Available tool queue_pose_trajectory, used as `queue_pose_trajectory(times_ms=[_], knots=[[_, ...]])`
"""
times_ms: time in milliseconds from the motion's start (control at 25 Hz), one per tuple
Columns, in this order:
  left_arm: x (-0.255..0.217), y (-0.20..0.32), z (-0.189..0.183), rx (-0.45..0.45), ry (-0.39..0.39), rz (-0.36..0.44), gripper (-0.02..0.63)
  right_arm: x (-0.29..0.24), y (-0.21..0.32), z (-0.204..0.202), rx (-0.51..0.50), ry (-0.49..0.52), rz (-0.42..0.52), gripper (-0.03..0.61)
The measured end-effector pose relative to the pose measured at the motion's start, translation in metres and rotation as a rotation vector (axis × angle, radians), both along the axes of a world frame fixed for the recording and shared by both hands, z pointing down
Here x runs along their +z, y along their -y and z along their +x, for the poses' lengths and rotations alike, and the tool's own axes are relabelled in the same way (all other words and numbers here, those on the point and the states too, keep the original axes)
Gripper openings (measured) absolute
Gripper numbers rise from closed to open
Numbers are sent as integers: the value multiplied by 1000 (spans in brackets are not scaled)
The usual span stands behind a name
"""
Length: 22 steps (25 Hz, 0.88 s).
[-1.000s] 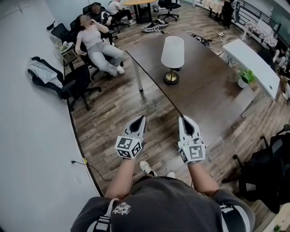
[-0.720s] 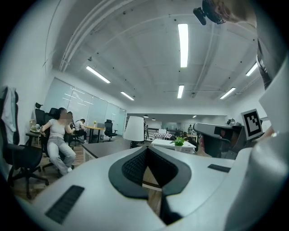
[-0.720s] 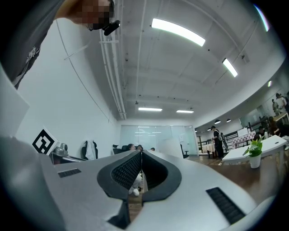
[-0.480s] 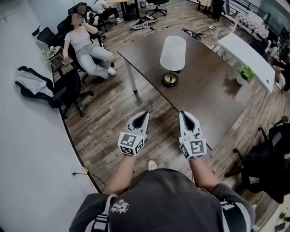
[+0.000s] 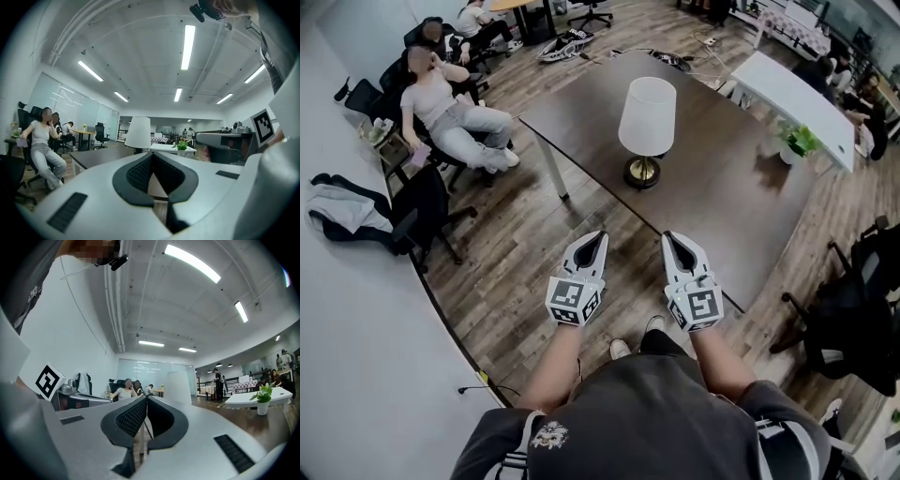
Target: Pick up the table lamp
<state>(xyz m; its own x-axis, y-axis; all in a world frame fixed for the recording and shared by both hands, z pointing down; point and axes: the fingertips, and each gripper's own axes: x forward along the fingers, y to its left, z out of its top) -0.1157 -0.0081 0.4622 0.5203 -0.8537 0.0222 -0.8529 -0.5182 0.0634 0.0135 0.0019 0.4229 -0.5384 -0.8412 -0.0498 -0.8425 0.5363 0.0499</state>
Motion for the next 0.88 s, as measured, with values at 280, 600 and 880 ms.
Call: queue_pose_trajectory(times_ms=[280,600,880], knots=[[13,34,18,52,36,-15,8,9,32,3,6,-11,-27,28],[20,89,44,71,69,-7,9,24,81,11,-24,-4,-59,28],[40,132,59,70,112,-48,9,38,131,22,-49,-12,-75,28]])
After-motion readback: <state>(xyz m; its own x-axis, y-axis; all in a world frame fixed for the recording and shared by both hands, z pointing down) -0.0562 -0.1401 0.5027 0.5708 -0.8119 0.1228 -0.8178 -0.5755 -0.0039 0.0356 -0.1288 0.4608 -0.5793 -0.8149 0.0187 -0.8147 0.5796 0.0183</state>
